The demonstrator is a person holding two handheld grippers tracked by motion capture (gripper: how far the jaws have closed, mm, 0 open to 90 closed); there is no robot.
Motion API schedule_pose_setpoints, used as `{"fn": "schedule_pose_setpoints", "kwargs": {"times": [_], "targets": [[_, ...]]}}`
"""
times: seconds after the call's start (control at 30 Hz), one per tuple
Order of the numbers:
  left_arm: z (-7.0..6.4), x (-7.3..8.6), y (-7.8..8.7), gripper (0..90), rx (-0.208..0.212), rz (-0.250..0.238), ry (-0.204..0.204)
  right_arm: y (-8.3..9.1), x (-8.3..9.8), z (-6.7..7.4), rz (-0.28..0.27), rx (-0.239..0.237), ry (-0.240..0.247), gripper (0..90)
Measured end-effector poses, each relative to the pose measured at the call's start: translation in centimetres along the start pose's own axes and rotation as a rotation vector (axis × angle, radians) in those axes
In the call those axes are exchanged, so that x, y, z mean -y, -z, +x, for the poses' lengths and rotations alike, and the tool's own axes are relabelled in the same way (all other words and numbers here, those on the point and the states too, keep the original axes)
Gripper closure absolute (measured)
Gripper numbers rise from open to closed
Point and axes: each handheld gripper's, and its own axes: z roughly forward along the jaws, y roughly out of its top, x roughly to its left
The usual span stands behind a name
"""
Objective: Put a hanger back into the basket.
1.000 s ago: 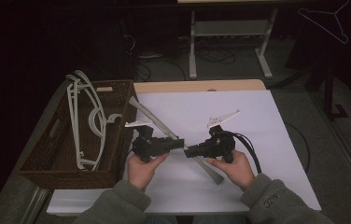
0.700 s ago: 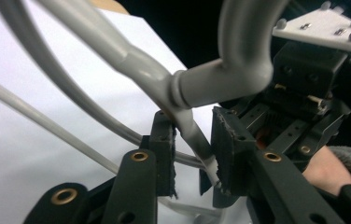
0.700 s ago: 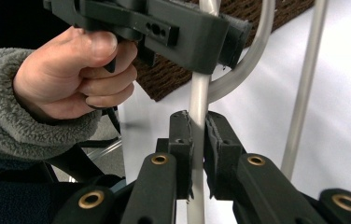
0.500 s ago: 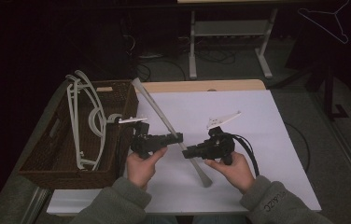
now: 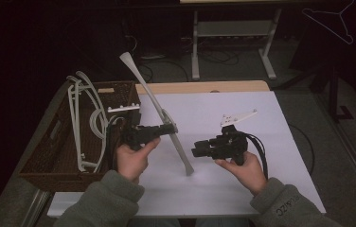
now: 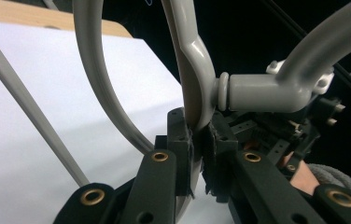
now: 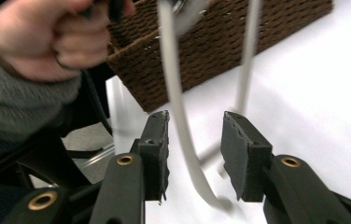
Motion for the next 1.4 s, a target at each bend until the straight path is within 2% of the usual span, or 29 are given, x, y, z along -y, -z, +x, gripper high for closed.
{"fn": "schedule_pose_setpoints", "kwargs": {"times": [0.17, 0.23, 0.33, 0.53, 0.7, 0.83, 1.03, 1.1, 1.2, 1.27, 1.4], "targets": [[-0.1, -1.9, 2.2, 82.8, -0.021, 0.001, -0.002, 0.9, 0.2, -0.5, 0.007, 0.042, 0.004, 57.9], [0.2, -2.6, 3.4, 82.8, -0.021, -0.012, 0.024, 1.2, 0.3, -0.7, 0.009, 0.055, 0.002, 56.6], [0.4, -3.6, 5.1, 82.8, -0.031, -0.024, 0.03, 1.9, 0.6, -1.2, 0.015, 0.088, -0.005, 55.2], [0.9, -4.7, 7.3, 82.8, -0.048, -0.046, 0.063, 3.1, 1.4, -2.2, 0.035, 0.168, -0.011, 49.3], [1.6, -5.2, 8.8, 82.8, -0.063, -0.06, 0.075, 4.6, 1.8, -3.1, 0.042, 0.239, -0.031, 43.1], [1.8, -5.7, 9.8, 82.8, -0.082, -0.057, 0.082, 5.8, 2.2, -3.8, 0.043, 0.278, -0.062, 40.2], [2.2, -6.8, 12.1, 82.8, -0.1, -0.066, 0.104, 7.1, 2.6, -4.4, 0.031, 0.309, -0.08, 38.4], [2.4, -7.2, 13.0, 82.8, -0.085, -0.071, 0.112, 7.3, 2.7, -4.6, 0.027, 0.312, -0.085, 37.5], [2.5, -7.6, 14.3, 82.8, -0.1, -0.072, 0.113, 7.5, 2.8, -4.8, 0.028, 0.319, -0.086, 36.8], [2.7, -7.8, 15.3, 82.8, -0.102, -0.087, 0.129, 7.6, 2.8, -4.9, 0.03, 0.32, -0.089, 36.3], [3.3, -8.1, 17.5, 82.8, -0.134, -0.113, 0.14, 7.9, 3.0, -5.1, 0.022, 0.326, -0.094, 35.7]]}}
